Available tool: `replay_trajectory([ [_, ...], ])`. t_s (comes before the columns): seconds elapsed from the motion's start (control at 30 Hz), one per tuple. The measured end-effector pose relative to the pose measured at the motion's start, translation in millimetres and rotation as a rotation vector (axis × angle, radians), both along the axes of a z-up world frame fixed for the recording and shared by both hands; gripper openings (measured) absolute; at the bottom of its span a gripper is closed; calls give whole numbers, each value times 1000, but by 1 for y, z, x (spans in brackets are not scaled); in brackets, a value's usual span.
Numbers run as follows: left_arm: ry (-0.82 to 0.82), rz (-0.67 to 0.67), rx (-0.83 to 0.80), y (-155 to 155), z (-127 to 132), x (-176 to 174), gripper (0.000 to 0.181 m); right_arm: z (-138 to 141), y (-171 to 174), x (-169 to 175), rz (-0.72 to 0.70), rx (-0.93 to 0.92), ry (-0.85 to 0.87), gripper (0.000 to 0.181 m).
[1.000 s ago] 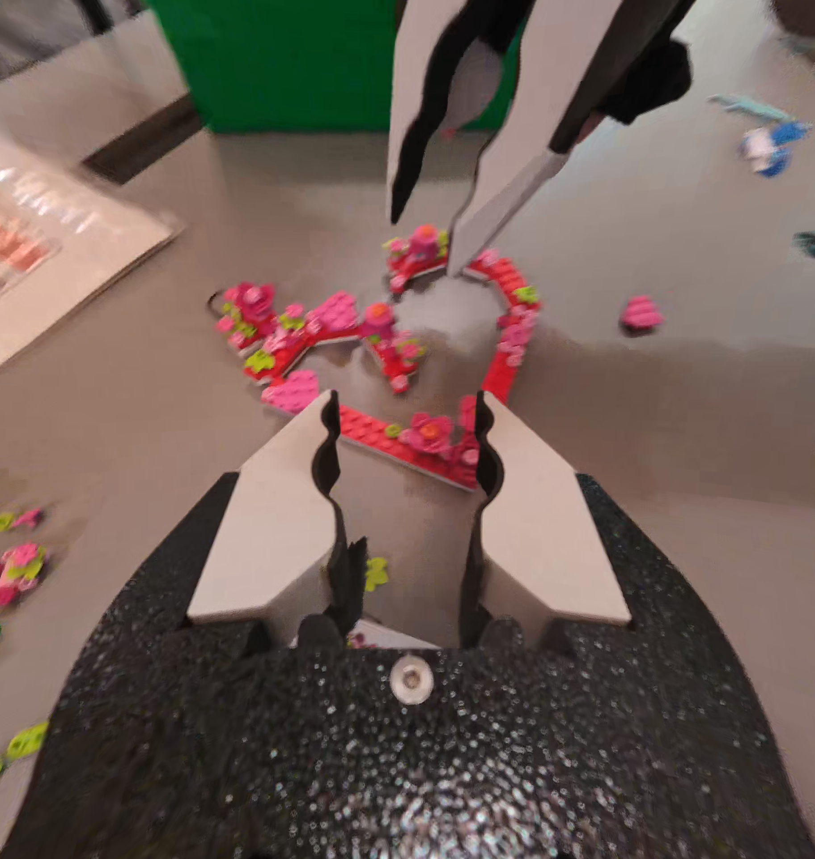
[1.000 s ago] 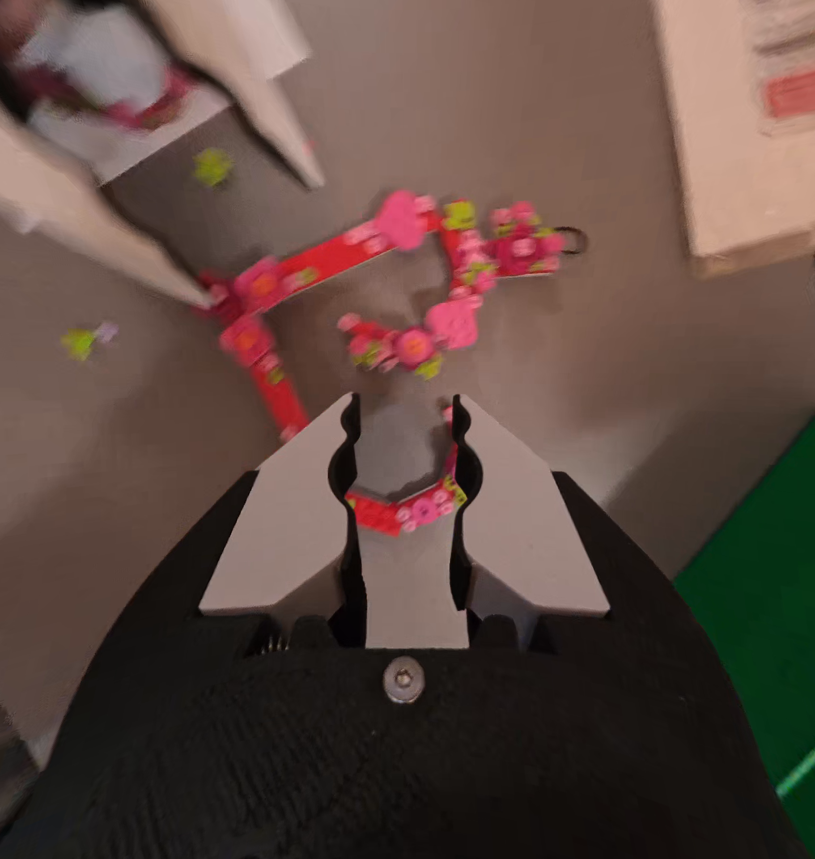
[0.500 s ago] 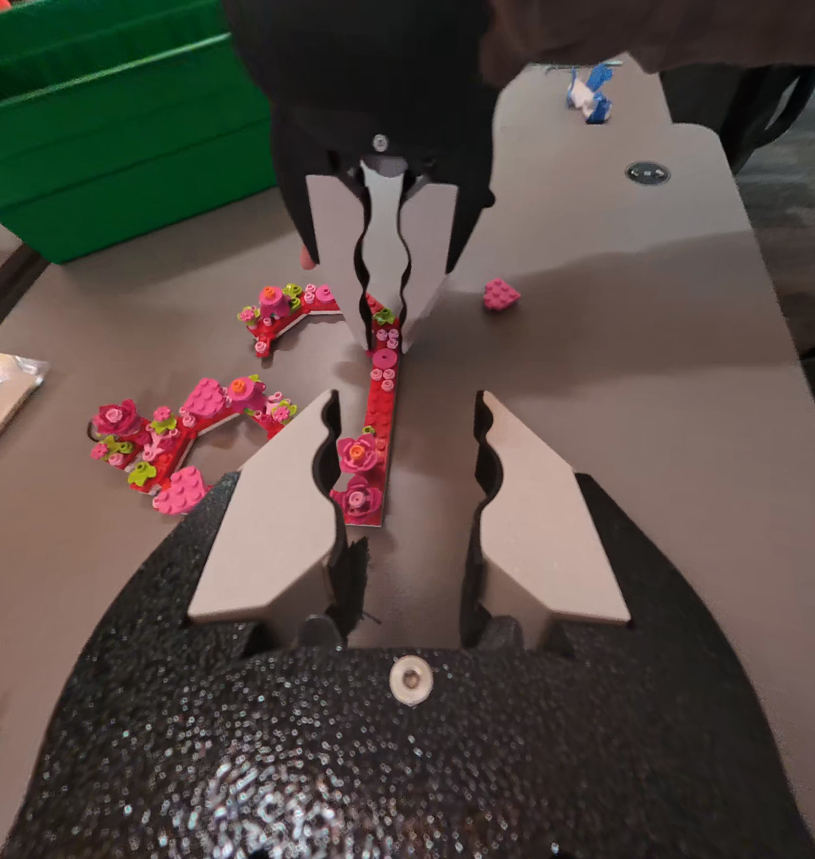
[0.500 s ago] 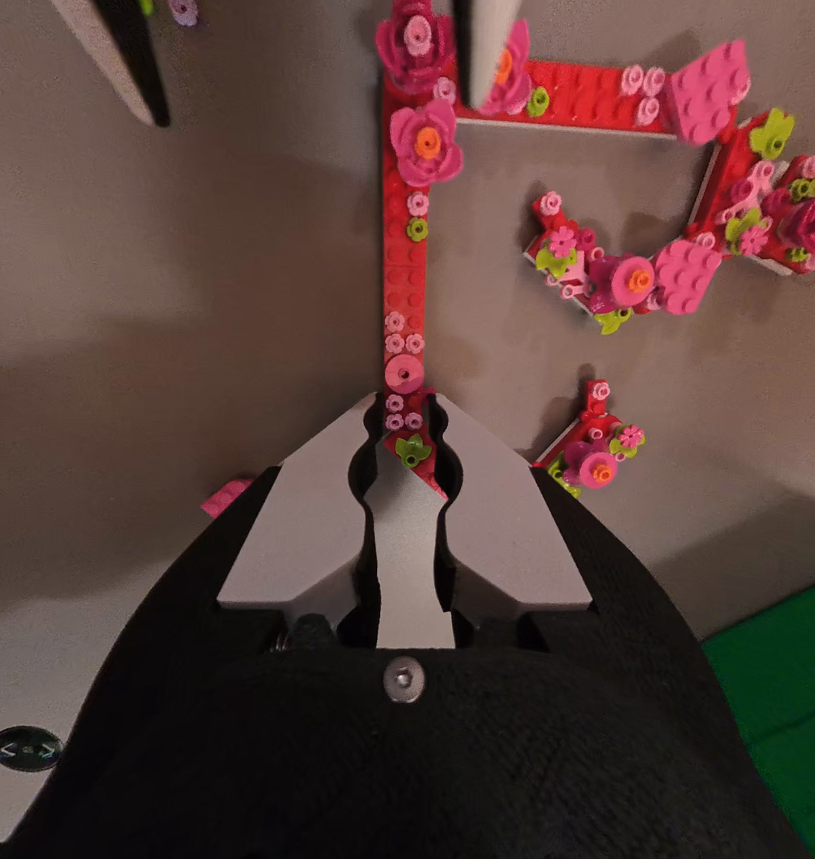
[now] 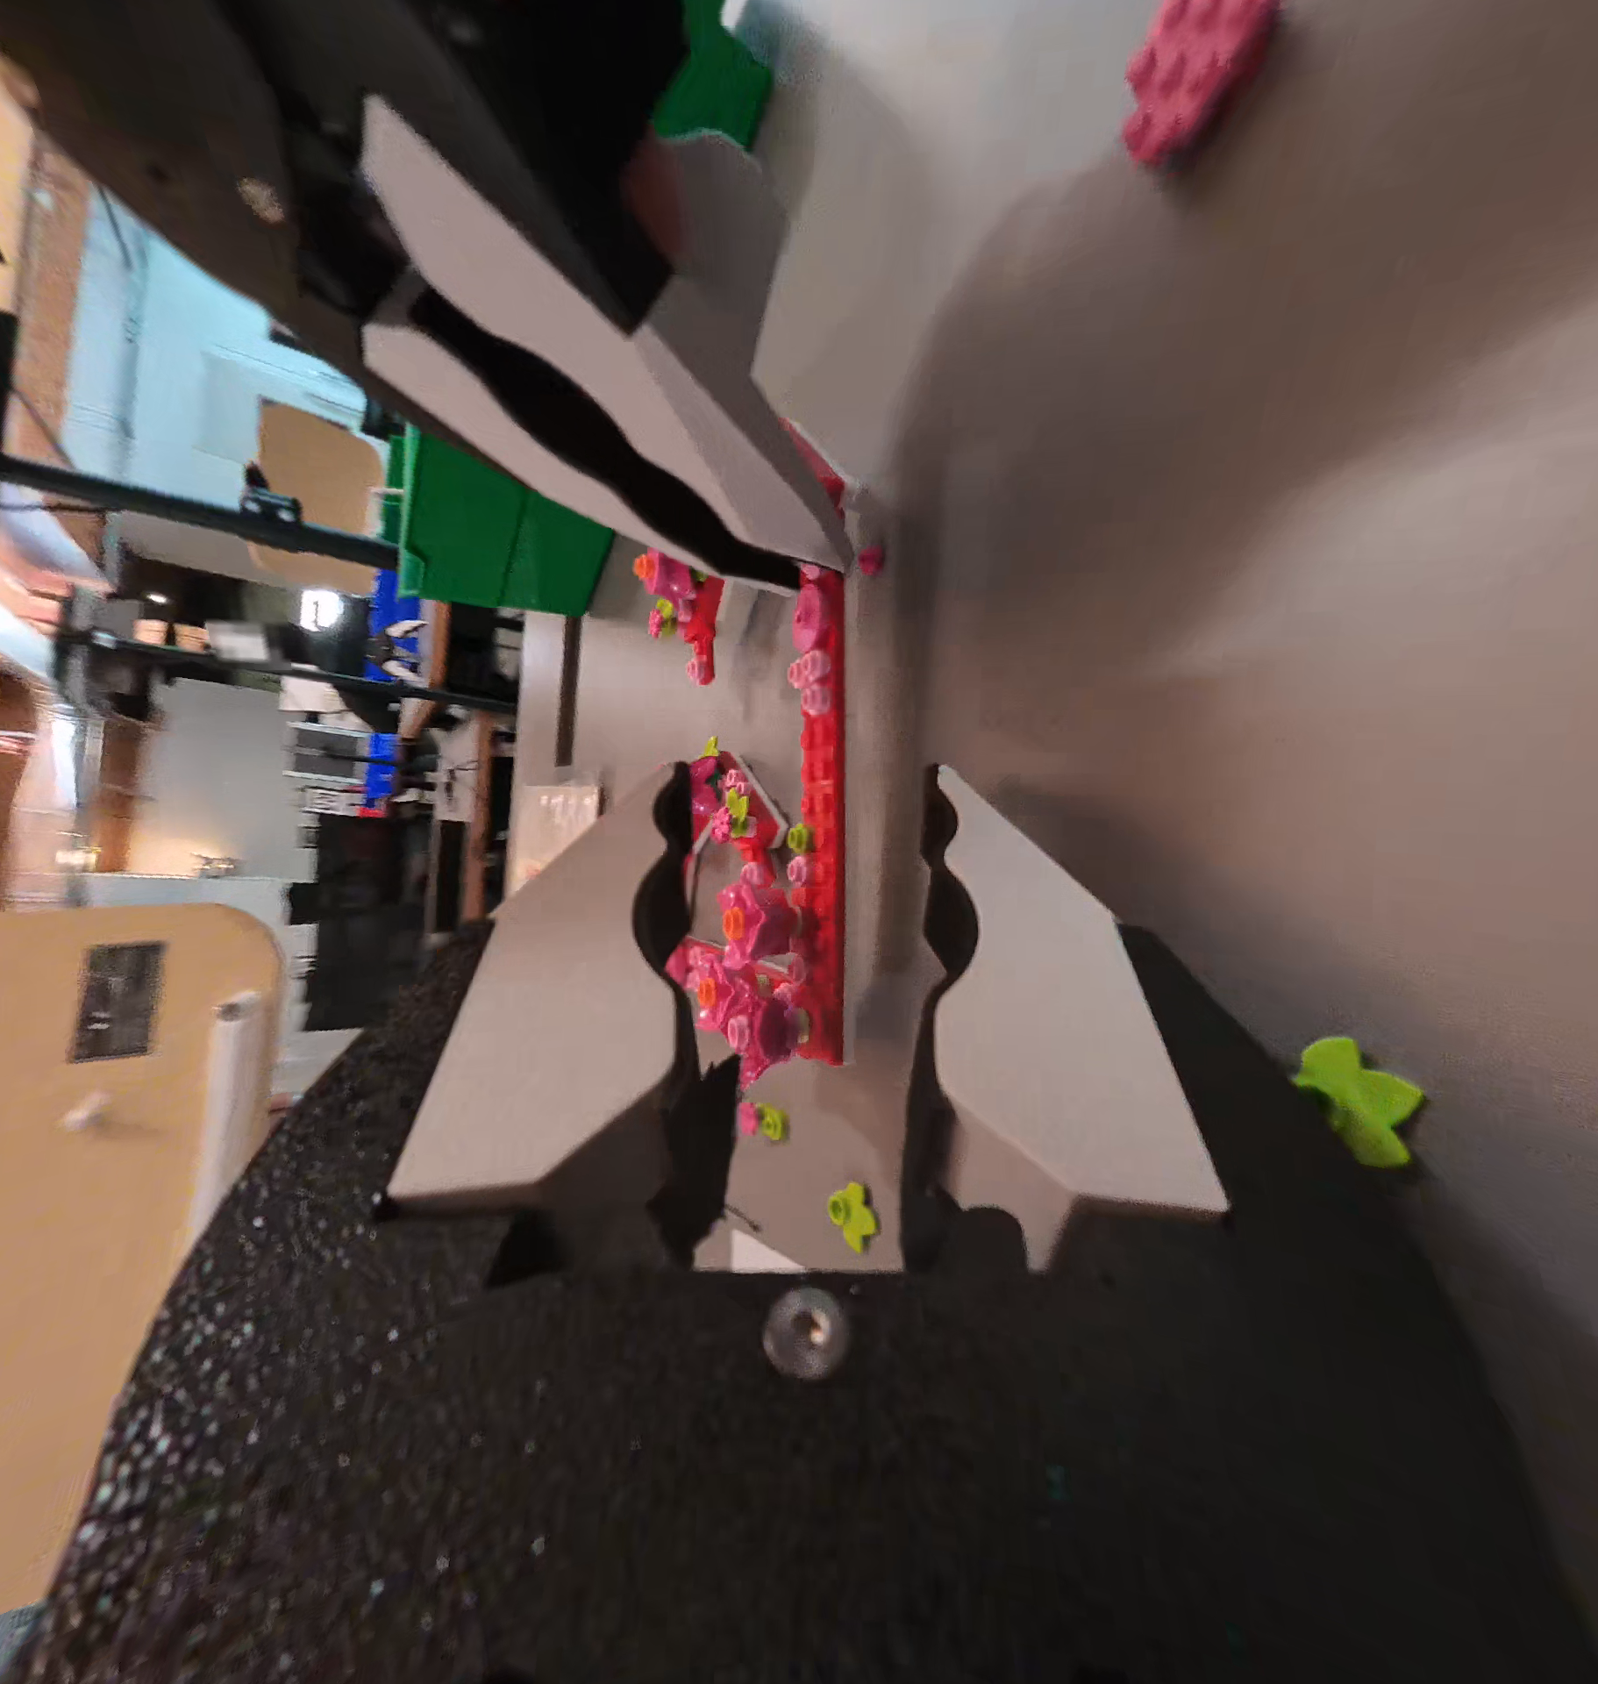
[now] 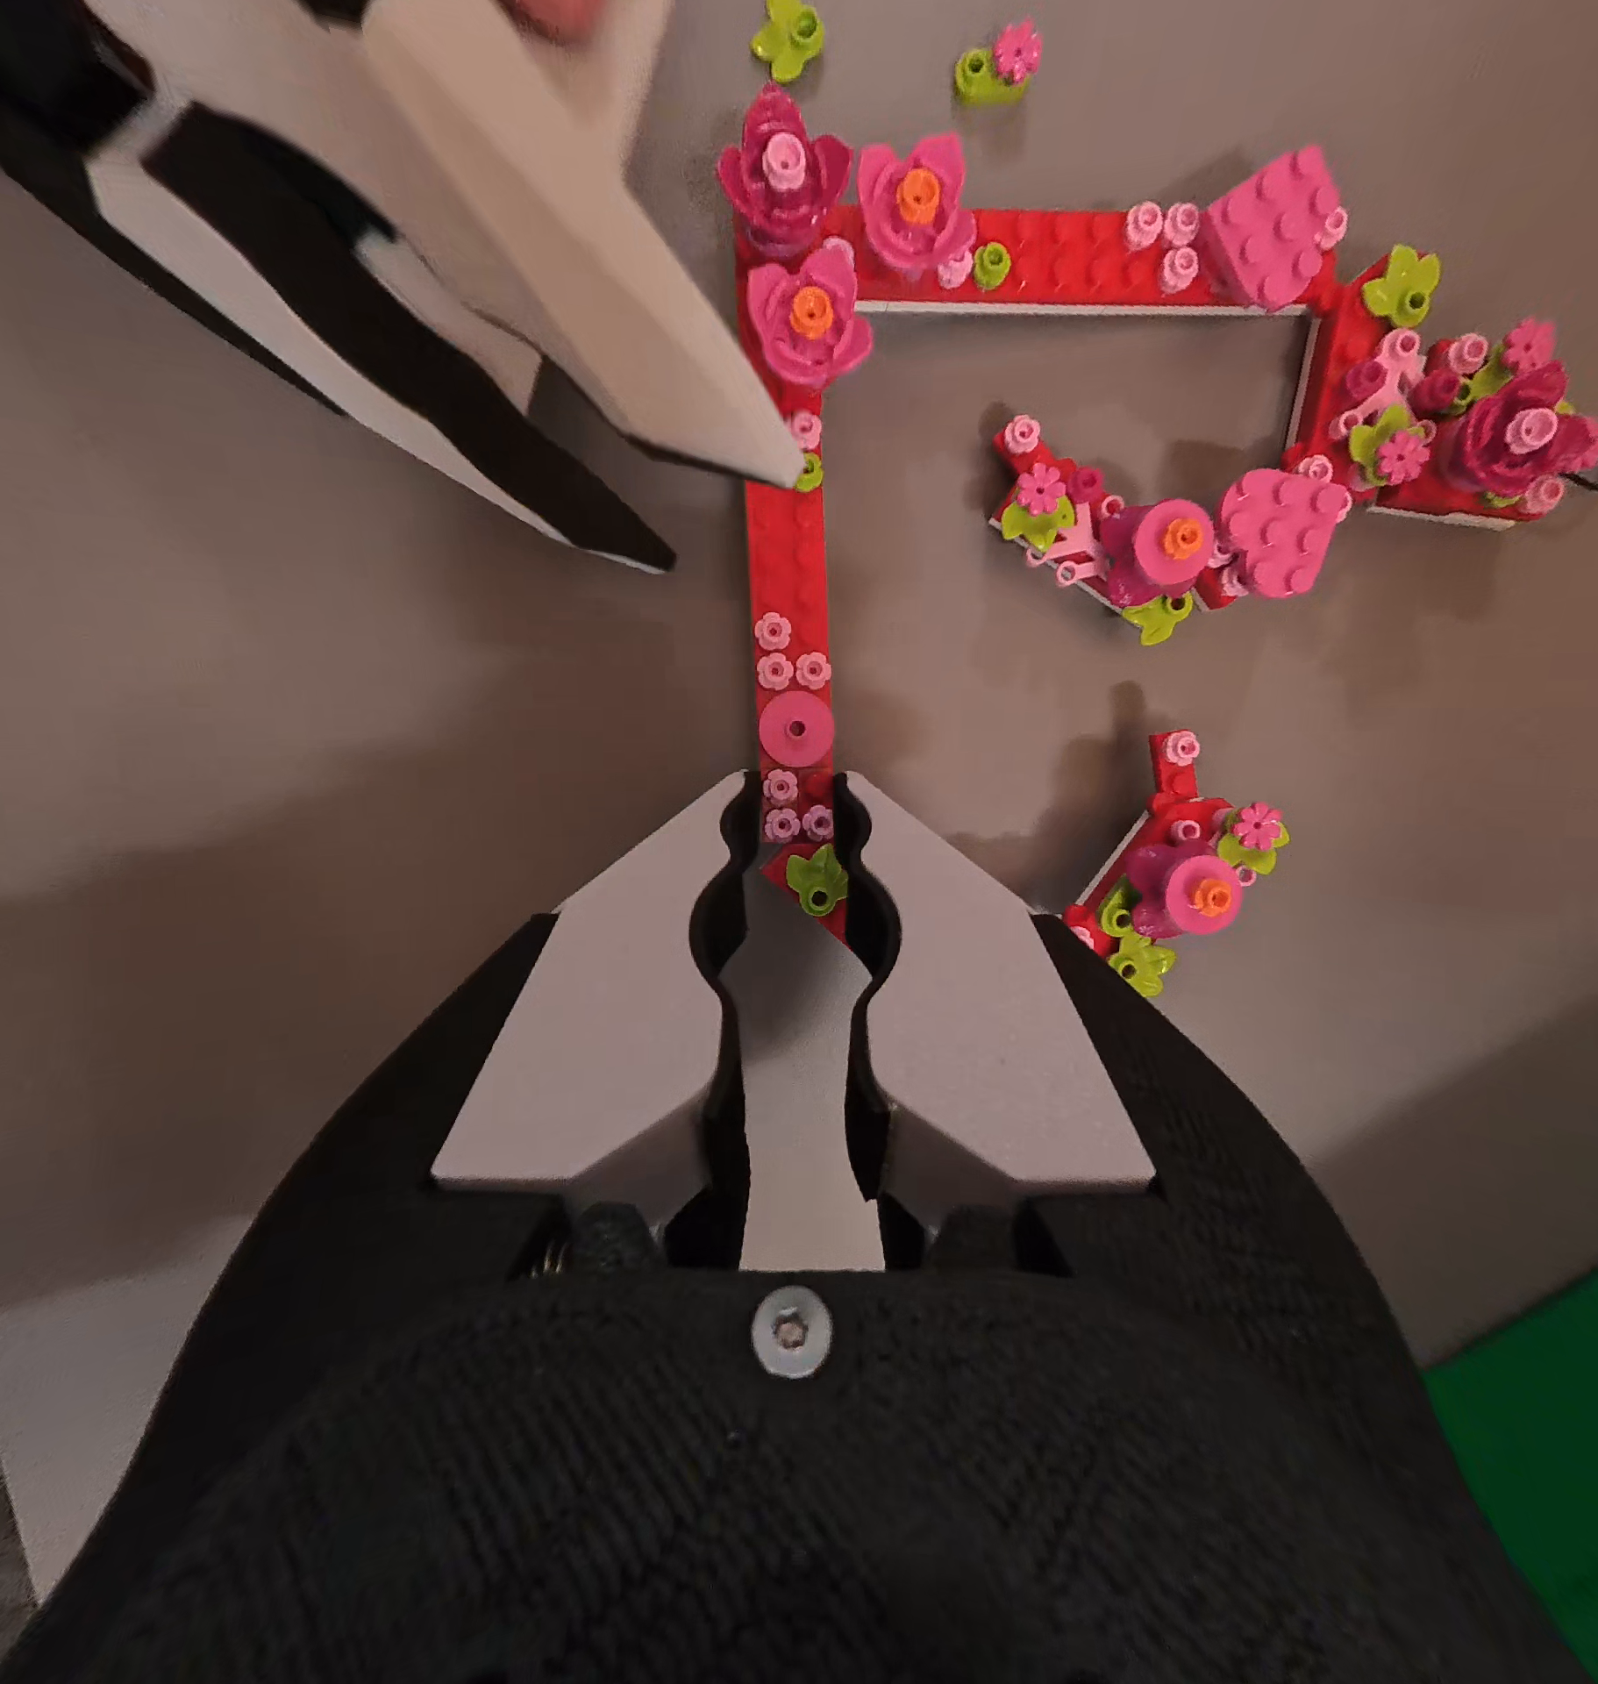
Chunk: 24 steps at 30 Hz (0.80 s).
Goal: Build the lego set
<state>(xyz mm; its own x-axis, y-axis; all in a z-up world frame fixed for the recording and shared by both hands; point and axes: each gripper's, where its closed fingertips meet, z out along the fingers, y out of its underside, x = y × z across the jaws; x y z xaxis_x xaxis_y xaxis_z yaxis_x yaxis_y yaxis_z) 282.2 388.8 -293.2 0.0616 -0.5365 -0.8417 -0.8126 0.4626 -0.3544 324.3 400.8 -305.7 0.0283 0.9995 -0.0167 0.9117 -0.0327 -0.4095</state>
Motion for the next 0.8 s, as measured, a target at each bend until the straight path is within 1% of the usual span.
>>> replay_trajectory([
  [0.13,115,24,144,10,-10,3,42,-1,-2,-2,5,-10,-12,14],
  [0.27,177,35,252,19,-14,5,27,-2,-3,-4,5,-17,-12,14],
  [0.37,185,28,301,21,-16,5,9,-2,-4,-5,-13,-19,-4,14],
  [0.4,175,25,321,21,-15,5,7,-1,-3,-5,-30,-12,4,16],
  [0.47,162,16,325,21,-14,6,6,7,-1,-4,-89,19,41,27],
  [0.5,151,15,321,21,-14,6,5,14,-1,-2,-132,34,74,30],
  [0.57,136,12,311,21,-14,6,6,31,-2,3,-244,75,165,32],
  [0.63,127,5,313,21,-13,7,6,40,-8,17,-380,108,229,32],
  [0.7,116,-1,301,21,-14,7,6,36,-27,33,-453,98,252,32],
  [0.73,111,-3,293,21,-14,7,6,29,-40,40,-458,86,251,32],
  [0.8,104,-7,285,21,-15,7,6,13,-59,53,-422,99,227,34],
])
